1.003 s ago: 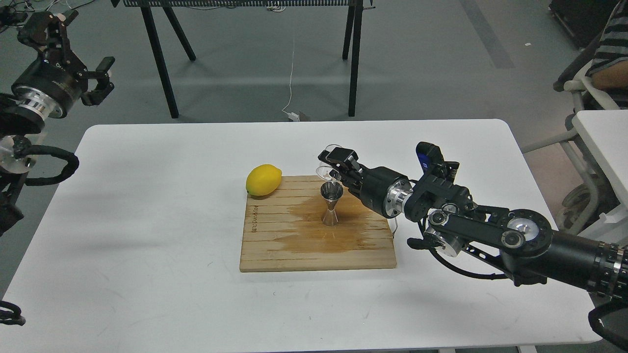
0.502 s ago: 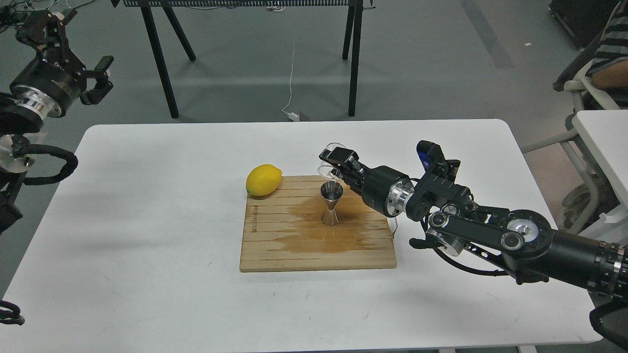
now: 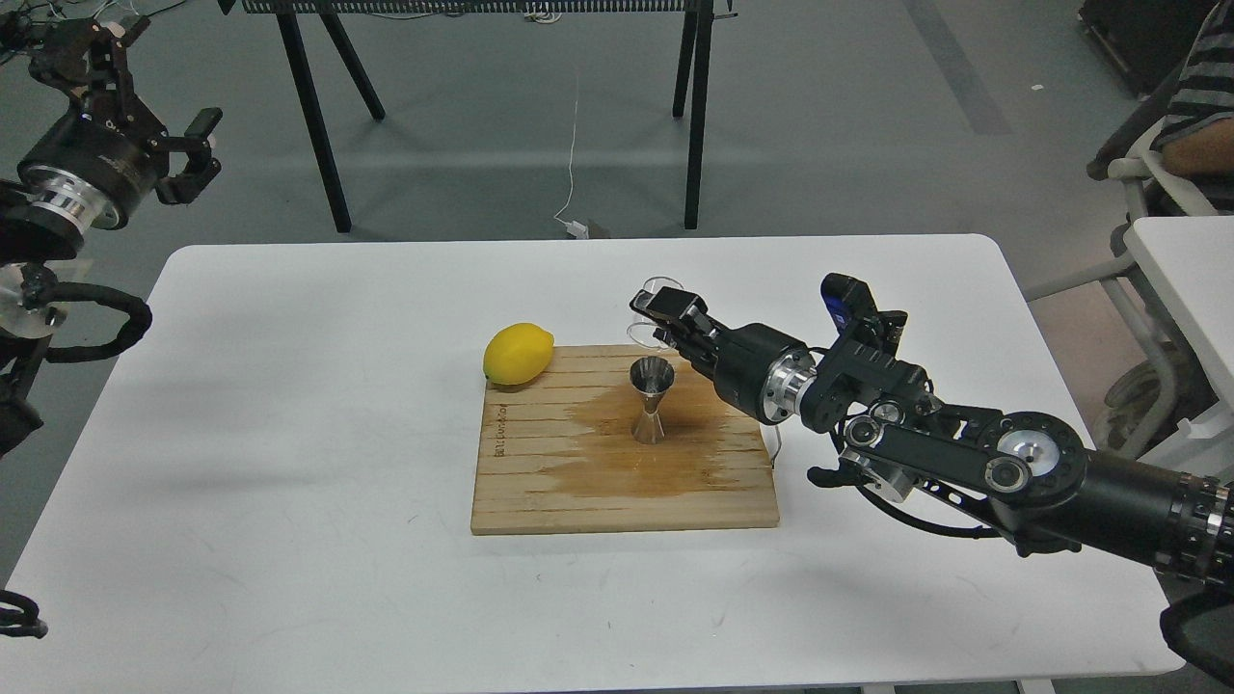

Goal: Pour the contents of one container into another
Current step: 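Tilt the glass cup to pour into the jigger, then raise the right gripper with the glass cup away from the jigger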

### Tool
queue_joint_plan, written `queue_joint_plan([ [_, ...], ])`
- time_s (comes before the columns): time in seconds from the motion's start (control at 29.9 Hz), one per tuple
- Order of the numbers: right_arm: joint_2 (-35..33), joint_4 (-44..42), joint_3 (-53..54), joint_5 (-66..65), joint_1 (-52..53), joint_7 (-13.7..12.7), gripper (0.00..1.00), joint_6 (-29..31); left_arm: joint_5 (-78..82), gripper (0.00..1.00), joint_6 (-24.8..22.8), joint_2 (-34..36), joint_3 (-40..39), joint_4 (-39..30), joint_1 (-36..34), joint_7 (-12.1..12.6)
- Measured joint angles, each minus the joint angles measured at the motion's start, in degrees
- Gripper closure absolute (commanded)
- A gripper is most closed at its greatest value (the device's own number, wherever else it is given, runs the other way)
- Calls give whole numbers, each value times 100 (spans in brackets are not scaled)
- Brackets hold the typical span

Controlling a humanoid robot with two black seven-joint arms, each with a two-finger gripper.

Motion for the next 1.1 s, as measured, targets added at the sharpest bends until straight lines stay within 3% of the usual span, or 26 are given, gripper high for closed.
queue_joint_plan([
  [0.54, -114, 41, 632, 737, 52, -3, 66, 192, 0, 1, 3, 0, 0, 0, -70, 15],
  [0.77, -143, 11, 2303, 1985, -519, -32, 66, 409, 0, 1, -4, 97, -1, 0, -70, 0],
  [1.1, -71, 3, 5338, 4296, -2105, -49, 65, 470, 0, 1, -6, 106, -2, 0, -70, -1],
])
